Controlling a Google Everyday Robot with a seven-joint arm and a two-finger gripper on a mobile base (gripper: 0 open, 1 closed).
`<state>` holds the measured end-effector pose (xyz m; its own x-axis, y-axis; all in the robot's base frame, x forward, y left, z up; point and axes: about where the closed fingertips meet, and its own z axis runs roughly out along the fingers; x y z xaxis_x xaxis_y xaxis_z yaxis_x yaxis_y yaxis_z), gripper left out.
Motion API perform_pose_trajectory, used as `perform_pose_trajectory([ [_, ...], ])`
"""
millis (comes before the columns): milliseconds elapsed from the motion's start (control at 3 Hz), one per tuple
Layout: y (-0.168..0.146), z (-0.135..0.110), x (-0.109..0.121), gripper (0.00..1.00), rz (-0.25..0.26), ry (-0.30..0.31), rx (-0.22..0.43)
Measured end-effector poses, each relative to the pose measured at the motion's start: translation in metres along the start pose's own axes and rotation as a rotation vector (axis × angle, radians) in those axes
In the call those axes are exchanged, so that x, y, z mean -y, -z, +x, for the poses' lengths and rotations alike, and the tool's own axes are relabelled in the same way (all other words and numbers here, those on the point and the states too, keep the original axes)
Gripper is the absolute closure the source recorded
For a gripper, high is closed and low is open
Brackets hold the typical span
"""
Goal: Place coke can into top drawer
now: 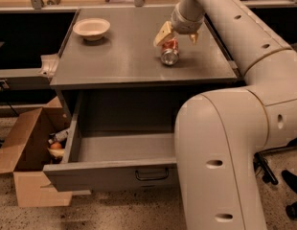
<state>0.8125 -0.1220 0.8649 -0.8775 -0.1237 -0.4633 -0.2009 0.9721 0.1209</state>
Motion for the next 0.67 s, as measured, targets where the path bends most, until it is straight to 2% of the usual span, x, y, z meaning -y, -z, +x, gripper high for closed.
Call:
perform_pose_trajectory([
  [333, -0.0107, 0.0036, -0.0043, 0.42, -0.004, -0.005, -0.029],
  [667, -0.0106, 0.0047, -0.007, 0.65, -0.036, 0.001, -0.026],
])
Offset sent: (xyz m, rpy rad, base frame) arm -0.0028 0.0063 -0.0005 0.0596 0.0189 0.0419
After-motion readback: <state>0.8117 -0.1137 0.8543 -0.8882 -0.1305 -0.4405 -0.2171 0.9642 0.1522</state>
